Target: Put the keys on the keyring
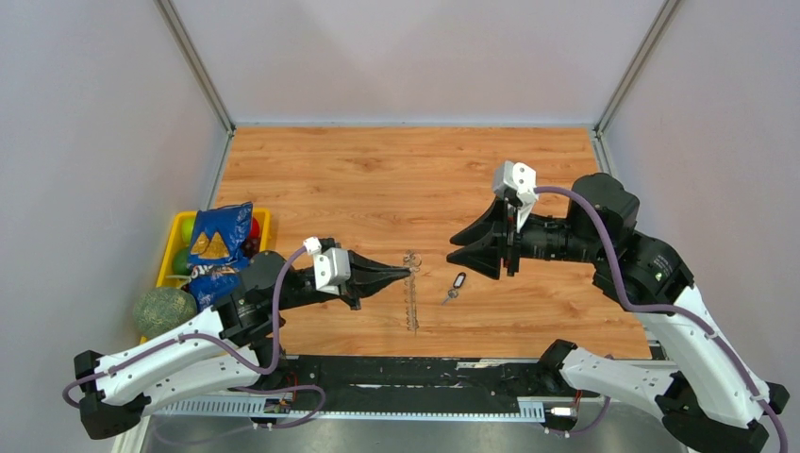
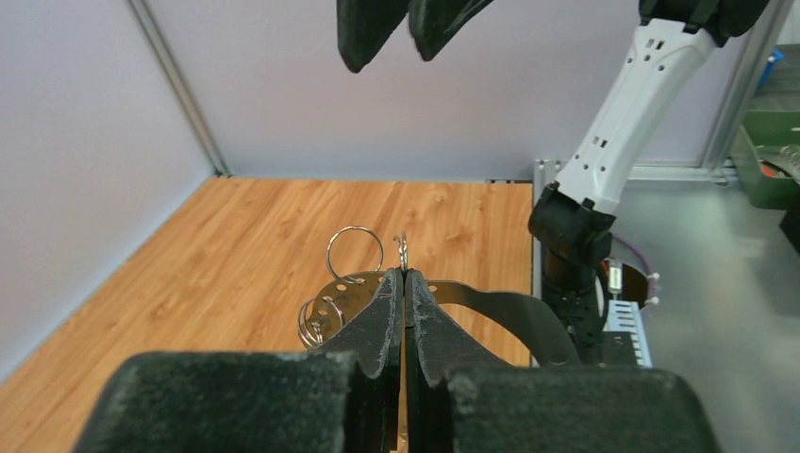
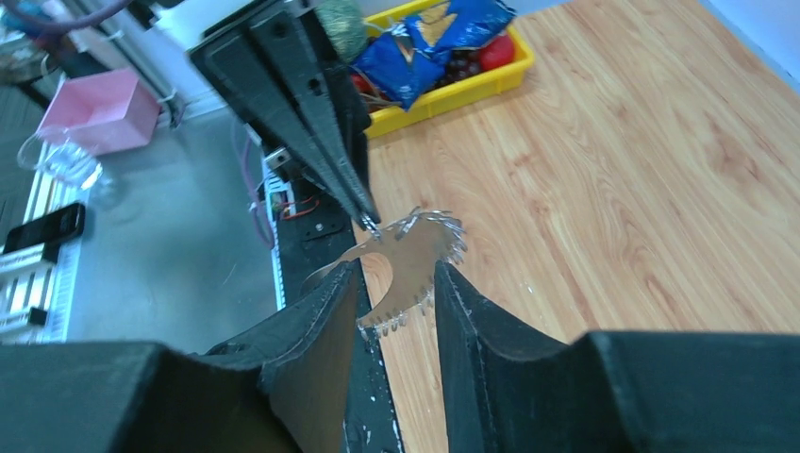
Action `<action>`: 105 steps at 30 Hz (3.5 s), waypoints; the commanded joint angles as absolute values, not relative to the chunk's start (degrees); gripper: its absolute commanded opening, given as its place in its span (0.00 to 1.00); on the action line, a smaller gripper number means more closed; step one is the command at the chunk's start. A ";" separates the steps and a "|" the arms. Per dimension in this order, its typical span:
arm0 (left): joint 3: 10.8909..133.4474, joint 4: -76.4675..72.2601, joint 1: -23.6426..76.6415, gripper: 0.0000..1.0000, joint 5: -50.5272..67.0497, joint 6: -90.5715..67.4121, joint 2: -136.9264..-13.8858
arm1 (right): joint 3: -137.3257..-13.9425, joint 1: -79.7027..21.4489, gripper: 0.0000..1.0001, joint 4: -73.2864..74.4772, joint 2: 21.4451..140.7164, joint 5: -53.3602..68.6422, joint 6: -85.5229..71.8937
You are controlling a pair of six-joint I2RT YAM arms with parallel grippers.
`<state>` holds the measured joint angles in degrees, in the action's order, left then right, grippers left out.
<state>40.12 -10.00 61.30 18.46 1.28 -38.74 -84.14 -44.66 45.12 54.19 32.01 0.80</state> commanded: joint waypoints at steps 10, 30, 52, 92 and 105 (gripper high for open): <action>41.90 -18.83 61.11 0.00 23.28 -5.46 -36.91 | -80.96 -55.73 0.39 42.72 56.15 35.71 14.26; 40.43 -26.70 61.08 0.00 24.71 -9.85 -37.99 | -82.03 -60.46 0.38 35.96 55.06 29.09 13.61; 40.01 -26.22 61.13 0.00 23.23 -10.06 -36.35 | -87.36 -60.39 0.40 36.14 53.28 28.40 9.78; 40.70 -23.64 61.10 0.00 23.88 -8.50 -35.45 | -83.39 -60.75 0.33 28.80 54.75 12.90 -18.95; 40.99 -19.41 61.13 0.00 19.78 -4.86 -34.71 | -82.10 -60.73 0.31 31.96 57.71 9.09 -30.52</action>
<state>40.01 -18.63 61.30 21.56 -6.92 -35.68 -82.30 -60.58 31.03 57.45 11.46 -24.64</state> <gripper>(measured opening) 0.008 0.315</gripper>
